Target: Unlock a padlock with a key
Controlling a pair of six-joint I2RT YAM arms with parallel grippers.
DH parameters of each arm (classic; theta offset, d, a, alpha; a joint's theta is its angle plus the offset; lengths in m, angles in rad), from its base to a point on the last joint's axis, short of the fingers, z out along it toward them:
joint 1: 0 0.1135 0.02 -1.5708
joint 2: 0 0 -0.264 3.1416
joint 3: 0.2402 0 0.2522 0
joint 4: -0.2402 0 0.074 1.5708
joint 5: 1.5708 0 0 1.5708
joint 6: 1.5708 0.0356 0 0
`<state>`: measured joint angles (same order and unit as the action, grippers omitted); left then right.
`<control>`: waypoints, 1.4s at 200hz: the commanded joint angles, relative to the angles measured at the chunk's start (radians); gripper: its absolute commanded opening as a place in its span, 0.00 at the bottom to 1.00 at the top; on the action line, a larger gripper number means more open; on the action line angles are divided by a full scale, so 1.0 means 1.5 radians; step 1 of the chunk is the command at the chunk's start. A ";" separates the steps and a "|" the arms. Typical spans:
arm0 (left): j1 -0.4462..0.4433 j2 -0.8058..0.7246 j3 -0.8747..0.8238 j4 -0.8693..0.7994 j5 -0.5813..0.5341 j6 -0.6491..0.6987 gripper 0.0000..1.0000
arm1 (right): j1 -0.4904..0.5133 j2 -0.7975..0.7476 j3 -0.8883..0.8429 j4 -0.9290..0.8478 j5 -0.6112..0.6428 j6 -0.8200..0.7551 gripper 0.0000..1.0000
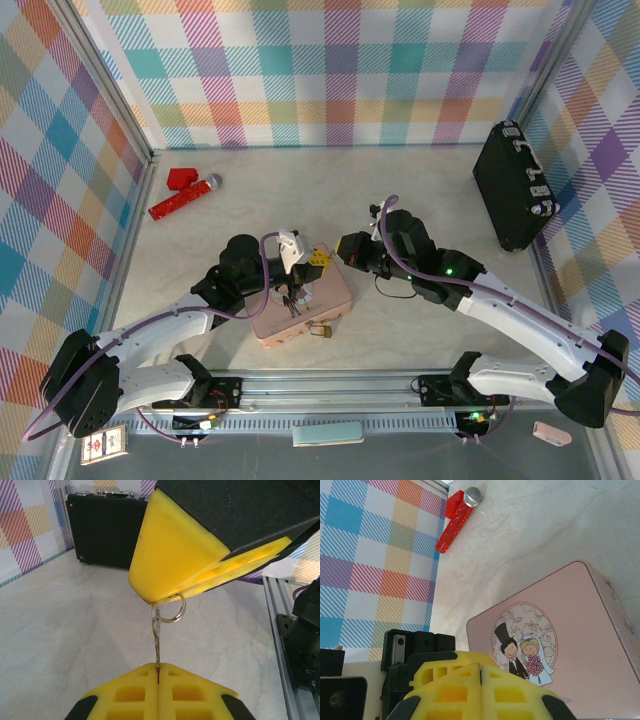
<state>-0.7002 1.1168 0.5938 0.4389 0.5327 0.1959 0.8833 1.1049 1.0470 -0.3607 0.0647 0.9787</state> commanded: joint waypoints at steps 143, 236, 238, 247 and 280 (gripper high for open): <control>-0.010 -0.015 0.050 -0.124 -0.089 0.101 0.00 | -0.023 0.015 0.008 -0.058 0.017 -0.003 0.30; -0.072 0.107 0.205 -0.351 -0.265 0.271 0.00 | -0.192 -0.063 -0.128 0.014 -0.171 0.091 0.30; -0.074 0.110 0.208 -0.356 -0.270 0.276 0.00 | -0.196 -0.066 -0.132 0.016 -0.173 0.093 0.30; -0.083 0.127 0.225 -0.378 -0.290 0.296 0.00 | -0.215 -0.079 -0.150 0.026 -0.191 0.104 0.30; -0.117 0.174 0.271 -0.421 -0.365 0.369 0.00 | -0.267 -0.113 -0.205 0.067 -0.254 0.150 0.30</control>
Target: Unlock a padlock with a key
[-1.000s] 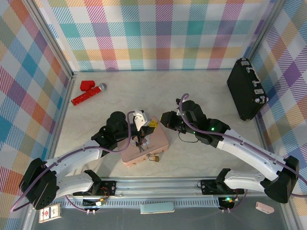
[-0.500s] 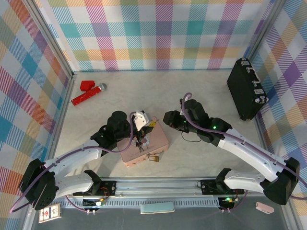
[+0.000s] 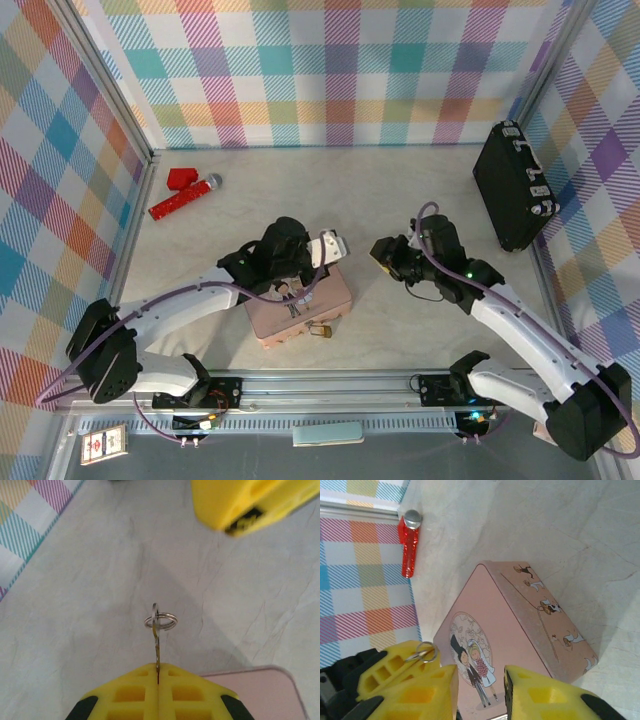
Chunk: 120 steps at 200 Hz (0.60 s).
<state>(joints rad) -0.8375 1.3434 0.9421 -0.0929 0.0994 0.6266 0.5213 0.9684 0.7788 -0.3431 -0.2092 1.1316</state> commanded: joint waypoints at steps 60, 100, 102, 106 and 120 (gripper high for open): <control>-0.071 0.088 0.120 -0.118 -0.121 0.190 0.00 | -0.037 0.004 -0.073 0.153 -0.166 0.141 0.29; -0.083 0.090 0.134 -0.118 -0.126 0.229 0.00 | -0.037 0.012 -0.110 0.216 -0.192 0.201 0.26; -0.084 0.091 0.135 -0.117 -0.126 0.231 0.00 | -0.037 0.013 -0.111 0.217 -0.193 0.203 0.26; -0.085 0.091 0.136 -0.134 -0.126 0.233 0.00 | -0.037 0.013 -0.112 0.218 -0.194 0.206 0.26; -0.089 0.091 0.138 -0.143 -0.126 0.242 0.00 | -0.037 0.012 -0.114 0.224 -0.195 0.212 0.25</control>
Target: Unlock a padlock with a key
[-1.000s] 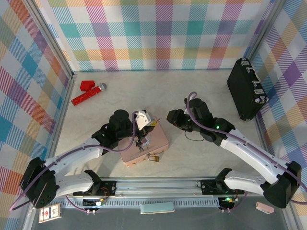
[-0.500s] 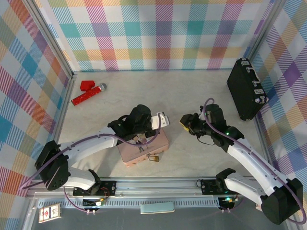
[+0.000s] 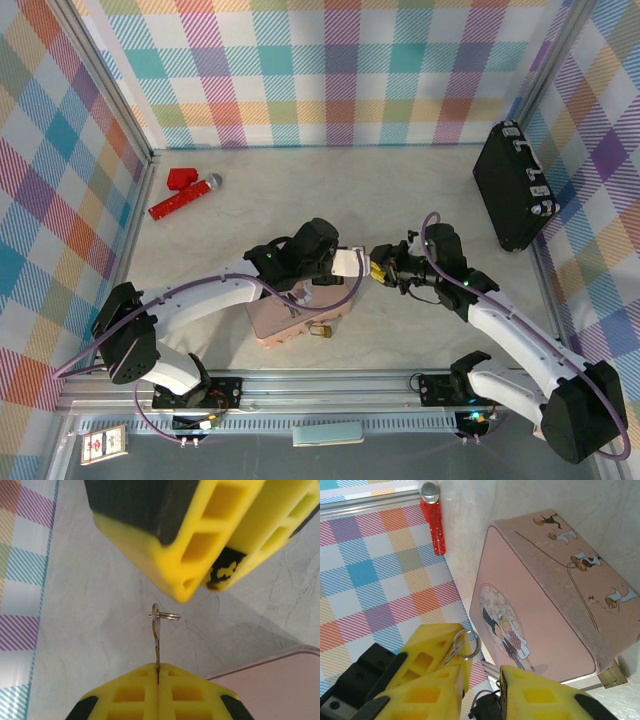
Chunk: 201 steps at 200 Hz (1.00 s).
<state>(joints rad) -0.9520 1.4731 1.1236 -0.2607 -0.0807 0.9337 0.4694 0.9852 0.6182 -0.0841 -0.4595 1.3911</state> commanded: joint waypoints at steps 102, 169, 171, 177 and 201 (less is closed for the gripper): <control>-0.029 0.002 0.017 -0.026 -0.001 0.049 0.00 | 0.000 0.001 -0.022 0.072 -0.024 0.069 0.24; -0.036 0.001 0.007 -0.018 -0.006 0.045 0.00 | 0.006 0.015 -0.021 0.076 -0.022 0.066 0.21; -0.036 0.001 0.007 -0.018 -0.006 0.045 0.00 | 0.006 0.016 -0.022 0.076 -0.022 0.066 0.21; -0.036 0.001 0.007 -0.018 -0.007 0.045 0.00 | 0.006 0.017 -0.023 0.075 -0.022 0.066 0.21; -0.037 -0.001 0.004 -0.017 -0.006 0.046 0.00 | 0.008 0.020 -0.021 0.075 -0.022 0.064 0.21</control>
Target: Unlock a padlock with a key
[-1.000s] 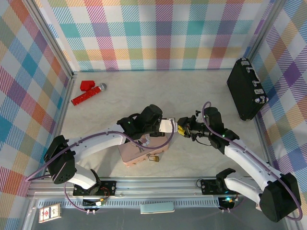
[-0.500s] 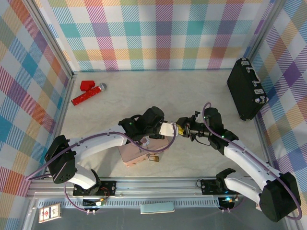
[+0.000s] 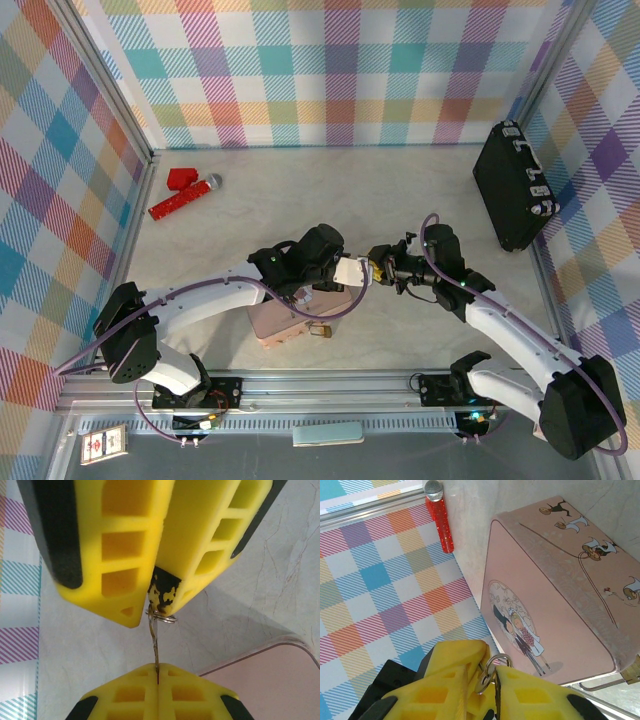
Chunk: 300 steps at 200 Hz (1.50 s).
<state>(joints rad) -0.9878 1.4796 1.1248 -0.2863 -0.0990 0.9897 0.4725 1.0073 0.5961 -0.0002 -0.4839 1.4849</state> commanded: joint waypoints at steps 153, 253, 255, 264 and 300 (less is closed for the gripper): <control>-0.013 -0.012 -0.013 0.045 -0.014 0.008 0.01 | 0.013 0.017 -0.001 0.013 0.001 -0.008 0.12; 0.076 -0.282 -0.184 0.221 0.124 -0.568 0.44 | 0.033 -0.008 -0.006 0.087 0.096 -0.148 0.00; 0.079 -0.286 -0.183 0.218 0.119 -0.586 0.45 | 0.036 -0.007 -0.007 0.096 0.101 -0.152 0.00; 0.096 -0.300 -0.184 0.201 0.109 -0.649 0.46 | 0.055 -0.002 -0.009 0.129 0.124 -0.171 0.00; 0.152 -0.343 -0.213 0.162 0.068 -0.866 0.49 | 0.126 0.028 -0.018 0.246 0.204 -0.247 0.00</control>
<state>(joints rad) -0.8032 1.0012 0.8581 -0.0196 0.0353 0.0338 0.6094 1.0222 0.5945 0.1726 -0.2848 1.2335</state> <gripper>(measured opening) 0.484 0.050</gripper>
